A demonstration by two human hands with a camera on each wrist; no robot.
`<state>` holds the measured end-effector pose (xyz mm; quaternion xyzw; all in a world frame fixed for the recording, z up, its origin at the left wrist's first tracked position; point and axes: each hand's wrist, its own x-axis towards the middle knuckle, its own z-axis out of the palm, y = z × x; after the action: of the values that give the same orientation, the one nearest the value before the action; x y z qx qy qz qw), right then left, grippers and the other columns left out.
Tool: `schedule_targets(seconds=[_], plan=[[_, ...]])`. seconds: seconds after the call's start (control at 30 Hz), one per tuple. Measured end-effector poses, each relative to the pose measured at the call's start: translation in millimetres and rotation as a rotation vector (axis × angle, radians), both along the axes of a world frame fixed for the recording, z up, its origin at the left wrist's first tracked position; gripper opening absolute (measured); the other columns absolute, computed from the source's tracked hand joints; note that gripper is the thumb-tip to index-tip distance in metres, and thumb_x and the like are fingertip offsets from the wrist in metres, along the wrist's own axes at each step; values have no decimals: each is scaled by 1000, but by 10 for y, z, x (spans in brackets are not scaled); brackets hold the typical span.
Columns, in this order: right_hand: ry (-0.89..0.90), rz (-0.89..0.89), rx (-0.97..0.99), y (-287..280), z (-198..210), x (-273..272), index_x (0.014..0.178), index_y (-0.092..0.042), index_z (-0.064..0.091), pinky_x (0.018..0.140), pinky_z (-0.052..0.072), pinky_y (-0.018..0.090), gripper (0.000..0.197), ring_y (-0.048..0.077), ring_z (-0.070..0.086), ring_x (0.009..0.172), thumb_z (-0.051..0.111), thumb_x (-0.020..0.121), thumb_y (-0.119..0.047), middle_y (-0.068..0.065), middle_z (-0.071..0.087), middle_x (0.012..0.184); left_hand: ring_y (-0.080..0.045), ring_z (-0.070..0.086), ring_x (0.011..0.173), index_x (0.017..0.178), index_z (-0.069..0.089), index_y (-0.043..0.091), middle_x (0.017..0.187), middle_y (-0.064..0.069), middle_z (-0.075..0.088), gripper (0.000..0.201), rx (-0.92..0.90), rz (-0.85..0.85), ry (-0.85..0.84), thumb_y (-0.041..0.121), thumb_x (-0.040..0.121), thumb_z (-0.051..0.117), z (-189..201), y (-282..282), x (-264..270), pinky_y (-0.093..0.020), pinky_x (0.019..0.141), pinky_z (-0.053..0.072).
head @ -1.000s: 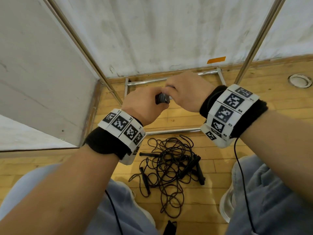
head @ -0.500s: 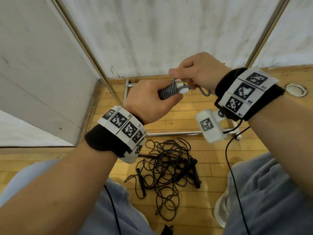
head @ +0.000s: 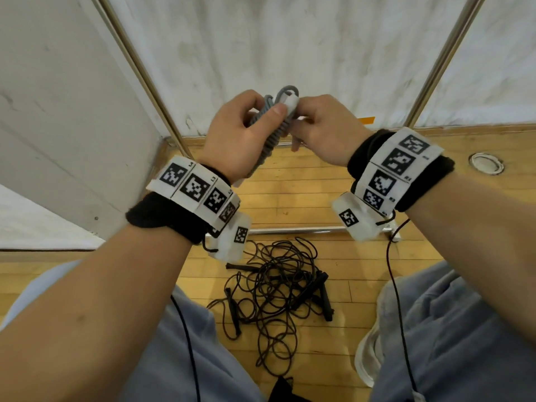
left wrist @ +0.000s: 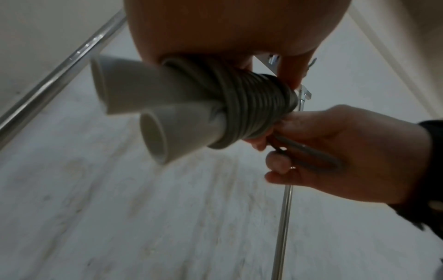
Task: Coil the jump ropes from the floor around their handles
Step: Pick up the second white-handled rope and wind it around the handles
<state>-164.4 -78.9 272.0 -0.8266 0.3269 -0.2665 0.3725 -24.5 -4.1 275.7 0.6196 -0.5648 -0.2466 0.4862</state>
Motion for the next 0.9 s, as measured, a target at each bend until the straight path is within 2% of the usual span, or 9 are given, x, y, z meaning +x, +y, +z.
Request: schedule_targets(seconds=[0.07,0.13,0.27,0.33,0.43,0.6,0.7,0.77,0.9], plan=[[121,-27,-166,11,1,-8,77,-19,60,57,40,12,15,3,56,62,55,91,-20,-12,62,68,-29,60,56,88,56,8,76,-24,64,27,16,-41,12,35,89,59,45,19,-7,-39,48,50],[186,-69,-248,21,6,-30,74,-9,60,60,40,31,21,15,52,60,53,91,-20,1,61,67,-30,59,56,84,56,13,76,-26,64,25,27,-92,-2,37,86,59,72,51,-37,-35,47,49],[98,54,10,-57,82,-155,63,-11,59,53,35,12,29,2,43,47,55,92,-16,-12,52,50,-40,62,64,91,62,9,76,-26,65,32,16,-126,-112,41,85,60,127,99,-10,-46,54,53],[-40,113,244,-137,127,-225,72,-4,61,50,35,14,27,6,39,47,53,94,-16,-8,46,51,-39,63,64,94,63,7,77,-25,66,32,21,-138,-133,39,87,63,144,111,43,-48,55,54],[-258,113,562,-203,145,-245,70,-12,57,47,29,16,33,7,29,46,47,97,-27,-9,35,50,-35,63,62,94,66,10,74,-21,66,28,27,-163,-167,37,88,66,136,150,28,-41,54,52],[-283,89,697,-91,14,-73,69,-12,53,52,32,26,35,14,31,49,48,95,-36,6,35,65,-21,56,55,87,63,14,64,-5,61,32,-15,-163,-246,45,80,65,122,196,-9,-35,53,45],[-414,82,801,-10,-46,32,76,-17,51,49,28,26,15,13,29,47,46,88,-24,2,33,63,-7,50,54,83,60,17,65,6,58,26,-26,-114,-235,42,81,70,102,165,28,-27,53,44],[-396,94,806,-3,-79,79,69,-17,43,46,23,24,22,11,26,44,36,90,-17,-3,33,55,0,47,51,78,58,21,64,9,55,22,-34,-81,-201,38,83,72,88,135,41,-19,51,40],[-349,8,749,23,-91,171,51,-21,38,38,18,19,34,10,21,39,37,84,-21,-8,30,45,-5,50,53,78,59,17,63,8,56,26,-70,22,-128,40,83,71,52,49,70,-21,51,41]])
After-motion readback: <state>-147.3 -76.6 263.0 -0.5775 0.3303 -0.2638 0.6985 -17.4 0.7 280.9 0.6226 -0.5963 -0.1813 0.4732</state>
